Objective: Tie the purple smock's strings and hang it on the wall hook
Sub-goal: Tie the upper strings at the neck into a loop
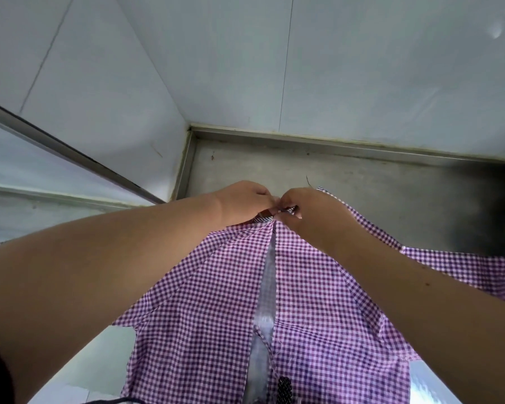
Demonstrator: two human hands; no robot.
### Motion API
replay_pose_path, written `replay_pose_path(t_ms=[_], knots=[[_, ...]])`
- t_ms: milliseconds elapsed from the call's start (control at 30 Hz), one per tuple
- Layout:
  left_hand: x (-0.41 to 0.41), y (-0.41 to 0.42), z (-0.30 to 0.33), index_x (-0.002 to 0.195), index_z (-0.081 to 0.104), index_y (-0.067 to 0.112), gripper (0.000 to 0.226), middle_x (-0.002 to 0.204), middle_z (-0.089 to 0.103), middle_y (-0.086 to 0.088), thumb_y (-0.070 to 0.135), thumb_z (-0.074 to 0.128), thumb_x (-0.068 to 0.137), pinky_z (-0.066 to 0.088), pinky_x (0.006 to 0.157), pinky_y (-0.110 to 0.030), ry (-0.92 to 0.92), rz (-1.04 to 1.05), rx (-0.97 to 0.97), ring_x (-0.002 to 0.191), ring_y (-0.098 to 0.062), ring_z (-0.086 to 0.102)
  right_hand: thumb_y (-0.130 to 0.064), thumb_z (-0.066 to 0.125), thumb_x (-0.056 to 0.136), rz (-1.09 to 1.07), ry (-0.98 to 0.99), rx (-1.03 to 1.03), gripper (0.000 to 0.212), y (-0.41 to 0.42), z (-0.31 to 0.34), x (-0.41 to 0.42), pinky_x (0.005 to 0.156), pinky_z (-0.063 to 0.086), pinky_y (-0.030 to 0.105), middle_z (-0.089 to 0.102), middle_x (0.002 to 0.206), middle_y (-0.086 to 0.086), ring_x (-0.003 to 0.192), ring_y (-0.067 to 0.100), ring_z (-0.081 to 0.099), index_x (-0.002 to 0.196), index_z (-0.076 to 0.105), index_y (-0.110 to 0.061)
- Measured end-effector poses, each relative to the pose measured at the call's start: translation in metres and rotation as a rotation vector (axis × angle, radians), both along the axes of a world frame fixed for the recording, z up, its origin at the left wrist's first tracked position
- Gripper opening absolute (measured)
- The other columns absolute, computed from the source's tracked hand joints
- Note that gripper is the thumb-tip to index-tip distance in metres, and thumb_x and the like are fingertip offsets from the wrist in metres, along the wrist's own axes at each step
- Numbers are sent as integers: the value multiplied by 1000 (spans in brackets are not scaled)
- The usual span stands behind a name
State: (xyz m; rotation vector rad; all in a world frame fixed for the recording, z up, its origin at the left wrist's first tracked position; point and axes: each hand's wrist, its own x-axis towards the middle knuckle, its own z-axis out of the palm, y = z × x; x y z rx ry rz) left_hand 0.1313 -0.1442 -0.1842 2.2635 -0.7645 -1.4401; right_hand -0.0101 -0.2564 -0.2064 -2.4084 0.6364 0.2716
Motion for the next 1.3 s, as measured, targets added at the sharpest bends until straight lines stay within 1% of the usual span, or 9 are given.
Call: replay_pose_path(t_ms=[133,267,400,500,700,833,933,1100,1300], knots=[[4,6,-2,110,77,15,30,90,73,-2,34,54,106,48,92,-35,66,83,-1,85,-14,64,-35,57,105,-74,13,75,22,-1,-1,0,86,54,27,71,102,-15,90,6,66,112,78,-31],[3,7,-4,123,71,7,28,121,72,-9,19,54,104,49,102,-38,73,109,-18,92,-13,62,-36,57,103,-207,-5,144,16,1,-4,-2,80,61,31,73,95,-16,80,3,66,105,72,-33],[-2,7,-3,105,79,17,23,98,75,-2,12,58,96,56,89,-33,100,154,16,92,-18,67,-54,68,92,-115,27,171,22,5,-3,-2,76,57,28,68,92,-20,83,1,66,102,63,-36],[-1,5,-1,116,76,11,28,111,74,-10,8,53,100,50,77,-24,80,158,-5,82,-10,61,-47,72,92,-103,15,101,15,8,-3,1,72,55,27,67,88,-19,80,3,65,96,65,-35],[0,6,-3,97,76,21,19,93,72,2,12,59,96,48,65,-23,24,206,-102,82,-13,63,-44,66,98,-249,-17,294,17,9,-6,6,60,52,28,68,77,-6,62,10,58,88,66,-30],[1,4,-2,112,77,27,26,114,71,9,19,53,104,45,74,-19,-150,20,-140,95,-7,62,-42,69,96,-266,38,336,17,9,-7,11,56,50,25,68,80,-3,61,11,56,90,67,-27],[0,5,-1,127,72,27,32,132,68,6,23,46,109,37,90,-20,-275,-166,-132,106,-5,56,-38,72,93,-278,82,263,14,10,-11,16,67,58,32,68,82,-4,68,14,62,88,64,-28],[-1,8,-6,130,70,32,33,115,55,6,28,44,110,39,90,-21,-429,-272,-152,107,-10,55,-36,76,91,-296,87,147,25,13,-17,17,66,56,34,63,81,-2,67,15,58,88,53,-26],[-4,4,-5,127,72,24,35,127,61,6,18,41,110,36,93,-19,-282,-128,-143,112,-7,51,-27,75,93,-269,56,57,20,8,-17,5,71,50,23,58,111,0,78,9,58,99,57,-28]])
